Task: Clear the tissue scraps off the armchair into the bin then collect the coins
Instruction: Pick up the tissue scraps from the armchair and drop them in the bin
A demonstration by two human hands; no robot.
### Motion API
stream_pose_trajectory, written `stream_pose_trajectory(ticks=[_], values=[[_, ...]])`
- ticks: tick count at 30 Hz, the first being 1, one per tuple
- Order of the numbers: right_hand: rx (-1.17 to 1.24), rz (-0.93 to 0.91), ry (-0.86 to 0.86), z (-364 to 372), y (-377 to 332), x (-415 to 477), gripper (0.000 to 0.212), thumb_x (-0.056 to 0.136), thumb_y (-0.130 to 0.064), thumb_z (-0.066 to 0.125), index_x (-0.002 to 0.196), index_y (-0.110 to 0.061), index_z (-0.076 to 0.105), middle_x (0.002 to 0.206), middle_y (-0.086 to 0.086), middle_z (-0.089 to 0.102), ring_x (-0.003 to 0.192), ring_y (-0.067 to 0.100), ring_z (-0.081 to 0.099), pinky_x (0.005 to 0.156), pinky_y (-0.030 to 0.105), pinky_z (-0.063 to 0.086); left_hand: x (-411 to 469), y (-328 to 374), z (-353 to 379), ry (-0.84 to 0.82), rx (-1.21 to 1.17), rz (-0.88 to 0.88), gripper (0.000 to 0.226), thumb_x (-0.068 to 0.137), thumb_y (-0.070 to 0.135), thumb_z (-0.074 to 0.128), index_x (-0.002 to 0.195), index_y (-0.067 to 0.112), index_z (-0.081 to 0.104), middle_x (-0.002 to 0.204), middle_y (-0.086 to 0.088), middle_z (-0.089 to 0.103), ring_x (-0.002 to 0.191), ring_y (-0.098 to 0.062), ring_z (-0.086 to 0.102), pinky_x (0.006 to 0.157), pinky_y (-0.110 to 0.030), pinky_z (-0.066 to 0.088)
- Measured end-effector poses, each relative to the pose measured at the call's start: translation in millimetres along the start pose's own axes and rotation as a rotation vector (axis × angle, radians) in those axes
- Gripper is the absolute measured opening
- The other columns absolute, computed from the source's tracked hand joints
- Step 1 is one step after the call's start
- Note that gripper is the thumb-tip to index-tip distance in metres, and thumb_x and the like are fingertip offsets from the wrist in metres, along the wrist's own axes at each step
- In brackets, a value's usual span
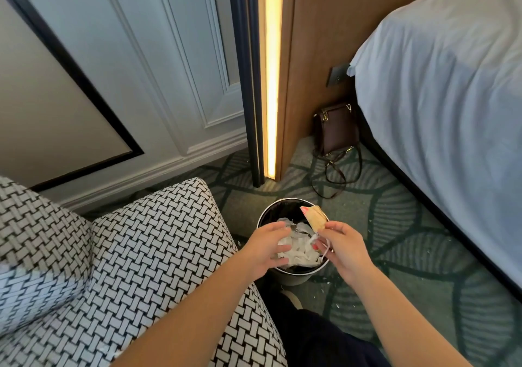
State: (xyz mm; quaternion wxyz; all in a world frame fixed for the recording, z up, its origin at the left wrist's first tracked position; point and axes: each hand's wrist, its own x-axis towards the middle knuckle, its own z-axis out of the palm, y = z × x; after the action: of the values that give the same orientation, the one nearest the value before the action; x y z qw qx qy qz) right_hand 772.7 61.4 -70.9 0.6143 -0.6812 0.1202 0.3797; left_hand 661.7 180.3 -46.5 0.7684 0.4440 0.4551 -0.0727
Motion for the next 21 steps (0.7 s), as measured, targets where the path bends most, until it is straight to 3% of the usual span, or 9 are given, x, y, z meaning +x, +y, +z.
stream_pose_trajectory(ticks=[3,6,10,16,21], values=[[0.075,0.007,-0.081,0,-2,-5,0.018,0.088,0.001,0.059,0.104,-0.006,0.056,0.112,0.019,0.061,0.099,0.026,0.062,0.081,0.032,0.054,-3,-2,-2,-0.004,0.017,0.018,0.039,0.094,0.022,0.054,0.133,0.02,0.048,0.132,-0.001,0.049,0.11,-0.02,0.056,0.092,-0.038,0.049],[0.015,0.017,-0.211,1,-2,-11,0.025,0.093,-0.009,0.057,0.117,-0.016,0.055,0.118,0.007,0.061,0.111,0.019,0.058,0.095,0.034,0.047,-9,-4,-4,-0.008,0.024,0.021,0.036,0.094,0.024,0.054,0.13,0.021,0.052,0.129,0.001,0.052,0.108,-0.02,0.058,0.09,-0.038,0.049],[-0.108,0.008,-0.313,3,-1,-22,0.033,0.096,-0.019,0.053,0.127,-0.029,0.049,0.131,-0.006,0.047,0.132,0.014,0.037,0.113,0.039,0.031,-21,-6,-8,-0.003,0.068,0.044,0.033,0.09,0.024,0.06,0.123,0.025,0.057,0.123,0.003,0.057,0.109,-0.015,0.056,0.089,-0.035,0.045],[-0.092,-0.04,-0.355,12,-9,-41,0.04,0.097,-0.016,0.051,0.136,-0.019,0.044,0.14,0.004,0.044,0.136,0.018,0.036,0.113,0.035,0.03,-42,-3,-7,0.09,0.121,0.085,0.041,0.083,0.014,0.068,0.123,0.019,0.06,0.121,-0.001,0.06,0.114,-0.013,0.054,0.094,-0.026,0.04],[-0.07,-0.105,-0.354,23,-18,-62,0.032,0.095,-0.013,0.053,0.126,-0.021,0.051,0.132,0.004,0.051,0.128,0.019,0.044,0.111,0.036,0.034,-71,-3,-17,0.046,0.063,0.14,0.039,0.088,0.008,0.059,0.126,0.008,0.054,0.131,-0.015,0.054,0.125,-0.027,0.048,0.105,-0.033,0.037]])
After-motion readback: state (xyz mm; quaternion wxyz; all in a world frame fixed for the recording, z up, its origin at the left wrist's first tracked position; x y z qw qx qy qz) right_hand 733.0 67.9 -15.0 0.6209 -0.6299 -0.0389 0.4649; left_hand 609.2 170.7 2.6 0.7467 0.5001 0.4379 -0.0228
